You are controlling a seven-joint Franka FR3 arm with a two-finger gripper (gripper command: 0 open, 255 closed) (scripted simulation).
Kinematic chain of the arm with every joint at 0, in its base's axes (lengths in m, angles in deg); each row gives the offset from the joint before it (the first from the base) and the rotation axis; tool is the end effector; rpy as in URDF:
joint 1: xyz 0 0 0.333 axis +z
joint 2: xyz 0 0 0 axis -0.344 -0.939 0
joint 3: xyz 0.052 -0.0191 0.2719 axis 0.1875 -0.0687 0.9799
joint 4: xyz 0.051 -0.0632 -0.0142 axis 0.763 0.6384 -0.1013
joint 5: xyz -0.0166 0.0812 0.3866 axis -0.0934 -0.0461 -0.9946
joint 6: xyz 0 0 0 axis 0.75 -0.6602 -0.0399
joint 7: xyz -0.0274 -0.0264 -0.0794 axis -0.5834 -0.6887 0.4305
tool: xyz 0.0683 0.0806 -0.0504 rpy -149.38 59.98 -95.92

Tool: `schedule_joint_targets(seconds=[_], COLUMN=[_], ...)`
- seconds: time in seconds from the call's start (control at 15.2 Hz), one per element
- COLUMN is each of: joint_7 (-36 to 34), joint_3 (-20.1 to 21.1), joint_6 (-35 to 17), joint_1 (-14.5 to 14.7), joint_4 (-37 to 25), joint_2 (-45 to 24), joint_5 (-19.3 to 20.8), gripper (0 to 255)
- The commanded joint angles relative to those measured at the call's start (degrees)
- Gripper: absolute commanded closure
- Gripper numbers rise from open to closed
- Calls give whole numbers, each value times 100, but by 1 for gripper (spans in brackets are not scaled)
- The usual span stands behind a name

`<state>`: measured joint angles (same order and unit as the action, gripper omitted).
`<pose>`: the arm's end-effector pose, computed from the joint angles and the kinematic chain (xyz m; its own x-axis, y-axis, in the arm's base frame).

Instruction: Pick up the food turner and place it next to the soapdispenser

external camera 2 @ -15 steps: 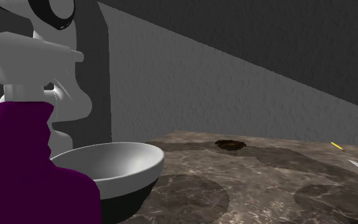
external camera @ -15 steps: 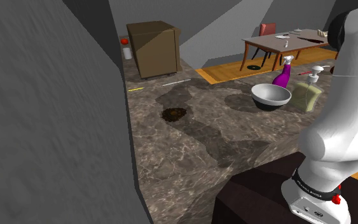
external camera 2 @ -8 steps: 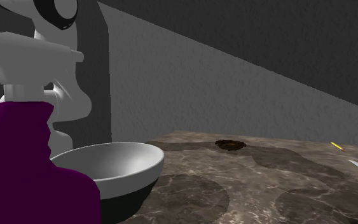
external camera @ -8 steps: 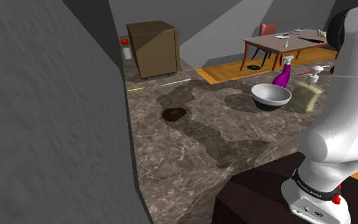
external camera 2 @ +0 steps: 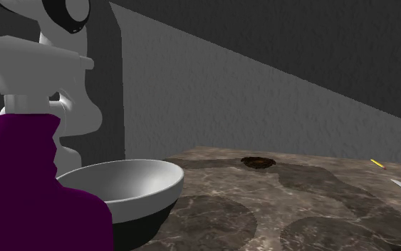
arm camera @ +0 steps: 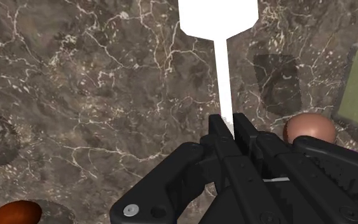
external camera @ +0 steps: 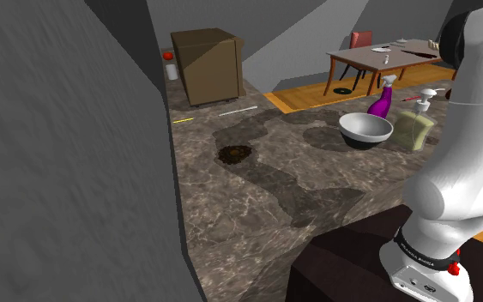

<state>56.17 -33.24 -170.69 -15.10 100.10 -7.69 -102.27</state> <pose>0.0011 -0.6146 0.4788 0.8949 -0.4414 0.0661 -0.4421 -0.8969 -0.0031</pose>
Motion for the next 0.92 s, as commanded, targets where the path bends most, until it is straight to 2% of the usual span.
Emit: schedule_joint_targets(seconds=[0.0, 0.86], joint_7=[38, 275], joint_3=[22, 188], joint_6=[-147, -1028], joint_1=[-3, -11], joint_4=[130, 928], joint_2=[-37, -254], joint_5=[-41, -318], gripper=[255, 255])
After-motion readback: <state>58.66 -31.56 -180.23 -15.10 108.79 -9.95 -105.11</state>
